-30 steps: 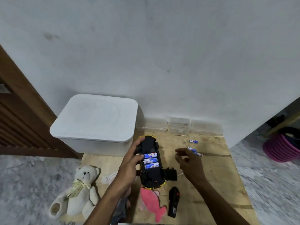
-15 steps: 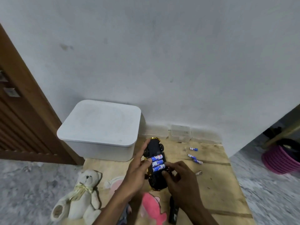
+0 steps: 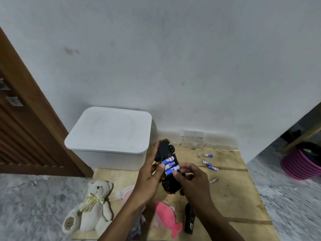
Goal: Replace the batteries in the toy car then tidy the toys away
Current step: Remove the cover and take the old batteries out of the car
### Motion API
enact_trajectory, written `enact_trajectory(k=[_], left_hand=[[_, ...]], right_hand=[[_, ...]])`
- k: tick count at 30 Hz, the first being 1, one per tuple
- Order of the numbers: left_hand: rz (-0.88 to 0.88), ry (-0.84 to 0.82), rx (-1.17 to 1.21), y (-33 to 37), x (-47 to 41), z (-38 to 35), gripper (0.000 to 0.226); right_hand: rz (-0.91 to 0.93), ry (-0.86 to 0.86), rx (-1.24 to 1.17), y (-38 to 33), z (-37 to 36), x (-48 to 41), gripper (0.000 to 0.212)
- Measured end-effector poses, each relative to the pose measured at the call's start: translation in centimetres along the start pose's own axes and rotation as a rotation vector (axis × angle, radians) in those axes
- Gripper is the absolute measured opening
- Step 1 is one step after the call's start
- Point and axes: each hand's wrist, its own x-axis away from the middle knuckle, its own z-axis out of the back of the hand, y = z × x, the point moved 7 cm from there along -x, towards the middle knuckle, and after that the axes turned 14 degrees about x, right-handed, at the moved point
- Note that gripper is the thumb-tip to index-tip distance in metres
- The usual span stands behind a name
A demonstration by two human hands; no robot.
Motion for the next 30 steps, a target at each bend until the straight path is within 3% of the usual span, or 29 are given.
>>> enact_trajectory(k=[8,11,16,18,22,26,30], left_hand=[[0.071,-0.002,0.073,-0.5,0.1,0.8,0.069],[0.076,0.012,0.086,-0.3,-0.1,1.3,0.064],[0.091,0.039,0.119,0.3,-0.2,2.0,0.059],[0.101,0.039,0.114,0.2,-0.2,2.3,0.061],[0.106,0.030,0.098,0.4,-0.2,2.3,0.058],[0.087,0.019,0.069,0.8,-0.3,2.1,0.056],[0.120,-0.008,0.044,0.7,-0.3,2.0,0.062]], right_hand=[[0.058,0.054,-0.103,-1.4,-0.1,0.5,0.014],[-0.004,0.045,-0.284,-1.6,0.3,0.1,0.010],[-0.263,-0.086,-0.786,-1.2,0.2,-1.3,0.011],[-0.291,-0.120,-0.826,-1.2,0.3,-1.5,0.018],[-0.181,-0.210,-0.534,-1.3,0.2,-2.0,0.026],[0.334,-0.155,0.130,-4.2,0.3,-2.1,0.015],[0.616,-0.195,0.532,-5.3,-1.2,-2.2,0.025]])
